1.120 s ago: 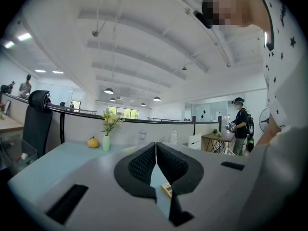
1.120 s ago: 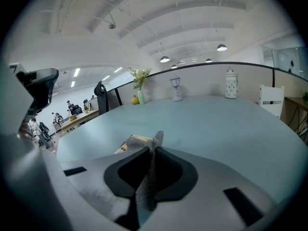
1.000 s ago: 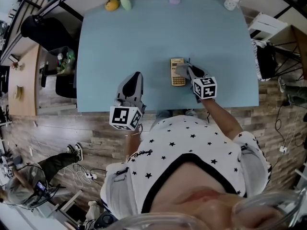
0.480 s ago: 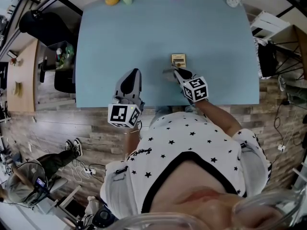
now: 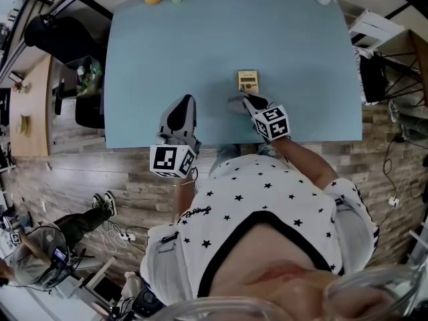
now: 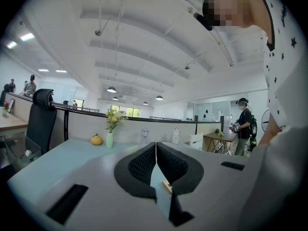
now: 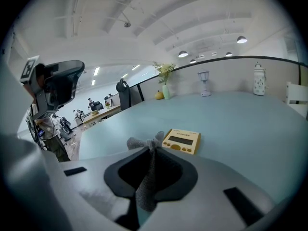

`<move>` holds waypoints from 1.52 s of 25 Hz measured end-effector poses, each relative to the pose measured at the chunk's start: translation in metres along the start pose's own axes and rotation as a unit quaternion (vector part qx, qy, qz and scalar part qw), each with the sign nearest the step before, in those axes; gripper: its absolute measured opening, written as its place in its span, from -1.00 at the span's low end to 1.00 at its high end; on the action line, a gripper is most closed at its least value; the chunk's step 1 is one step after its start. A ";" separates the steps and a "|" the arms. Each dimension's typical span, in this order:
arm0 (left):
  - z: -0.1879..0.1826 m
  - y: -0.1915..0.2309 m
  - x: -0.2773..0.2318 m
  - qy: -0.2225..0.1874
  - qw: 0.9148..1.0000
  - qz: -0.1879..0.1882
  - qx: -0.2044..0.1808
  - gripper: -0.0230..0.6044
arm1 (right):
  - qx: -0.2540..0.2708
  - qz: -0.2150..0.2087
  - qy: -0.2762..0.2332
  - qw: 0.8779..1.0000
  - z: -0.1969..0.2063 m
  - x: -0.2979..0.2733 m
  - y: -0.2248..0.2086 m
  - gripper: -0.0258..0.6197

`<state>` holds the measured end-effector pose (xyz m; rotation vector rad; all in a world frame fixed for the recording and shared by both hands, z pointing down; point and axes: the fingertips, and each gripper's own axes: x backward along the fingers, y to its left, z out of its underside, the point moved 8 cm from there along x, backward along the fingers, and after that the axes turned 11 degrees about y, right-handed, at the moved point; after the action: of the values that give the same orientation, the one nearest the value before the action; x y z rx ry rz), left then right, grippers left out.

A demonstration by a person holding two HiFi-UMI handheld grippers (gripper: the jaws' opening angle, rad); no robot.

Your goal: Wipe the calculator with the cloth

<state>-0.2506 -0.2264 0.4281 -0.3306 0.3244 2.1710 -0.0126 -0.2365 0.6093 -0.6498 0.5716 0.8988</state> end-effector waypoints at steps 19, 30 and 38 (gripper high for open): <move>-0.007 -0.021 -0.027 0.002 0.999 0.048 -0.010 -0.83 | -0.043 0.069 -0.007 0.997 0.022 0.035 -0.047 -0.82; -0.010 -0.025 -0.033 0.002 0.998 0.054 -0.015 -0.83 | -0.051 0.081 0.005 0.995 0.034 0.035 -0.054 -0.82; -0.008 -0.021 -0.029 0.003 0.999 0.049 -0.009 -0.83 | -0.060 0.078 -0.008 0.995 0.027 0.040 -0.052 -0.82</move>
<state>-0.2156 -0.2387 0.4283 -0.3378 0.3298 2.2705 0.0565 -0.2206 0.6142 -0.7127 0.5624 1.0899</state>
